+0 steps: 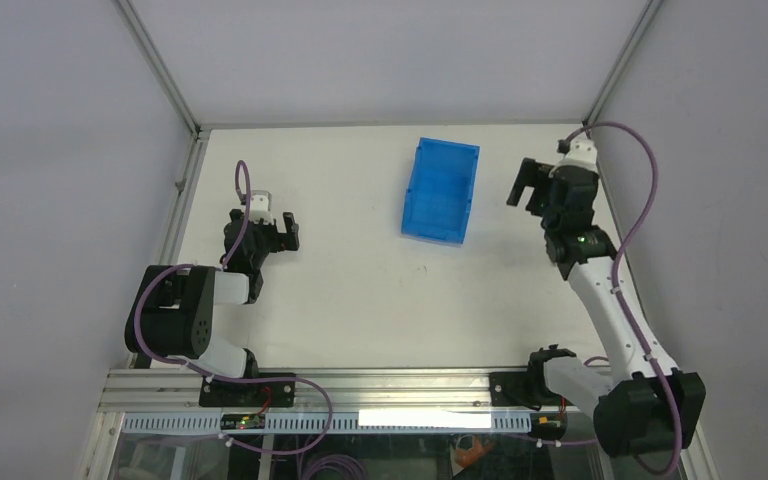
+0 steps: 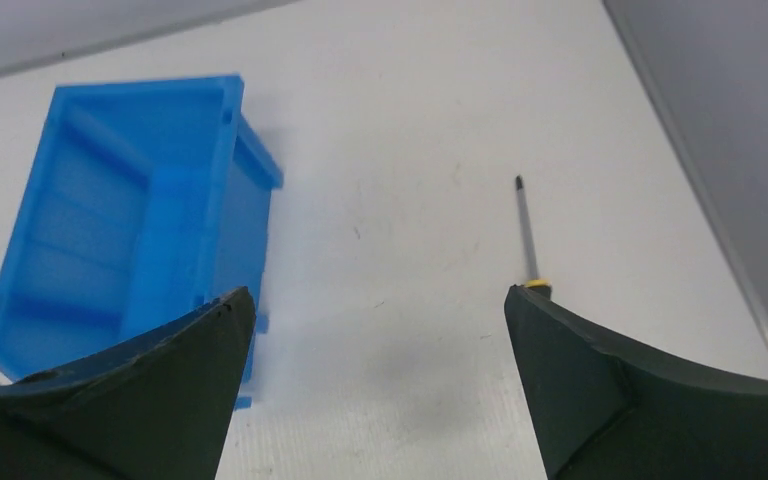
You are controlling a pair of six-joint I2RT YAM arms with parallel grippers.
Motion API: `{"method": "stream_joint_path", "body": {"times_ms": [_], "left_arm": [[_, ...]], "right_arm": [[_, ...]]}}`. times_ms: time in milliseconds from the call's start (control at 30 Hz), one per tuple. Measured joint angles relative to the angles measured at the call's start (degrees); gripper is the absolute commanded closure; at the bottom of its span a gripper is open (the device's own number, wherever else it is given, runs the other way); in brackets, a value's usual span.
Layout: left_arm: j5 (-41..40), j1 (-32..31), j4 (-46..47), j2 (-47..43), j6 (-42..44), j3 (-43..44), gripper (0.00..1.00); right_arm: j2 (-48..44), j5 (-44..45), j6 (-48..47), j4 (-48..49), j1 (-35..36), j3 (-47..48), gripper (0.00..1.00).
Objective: Put the screwdriver in the bin
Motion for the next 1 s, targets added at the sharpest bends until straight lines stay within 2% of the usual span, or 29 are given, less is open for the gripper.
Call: {"method": "stream_joint_path", "body": {"times_ms": [200,433,633,1000], "left_arm": [[0.0,0.0,0.0,0.0,0.0,0.0,0.01],[0.0,0.0,0.0,0.0,0.0,0.0,0.01],[0.0,0.0,0.0,0.0,0.0,0.0,0.01],[0.0,0.0,0.0,0.0,0.0,0.0,0.01]], "right_arm": [[8.3,-5.0,-4.4,-9.7,-11.4,15.9,0.01],[23.7,-11.4,-11.3,-22.3,-20.7,21.0,0.03],[33.7,-13.7,-14.8,-27.8,-23.4,21.8,0.08],[48.1,-14.8,-19.7,-25.9,-24.3,25.3,0.22]]}}
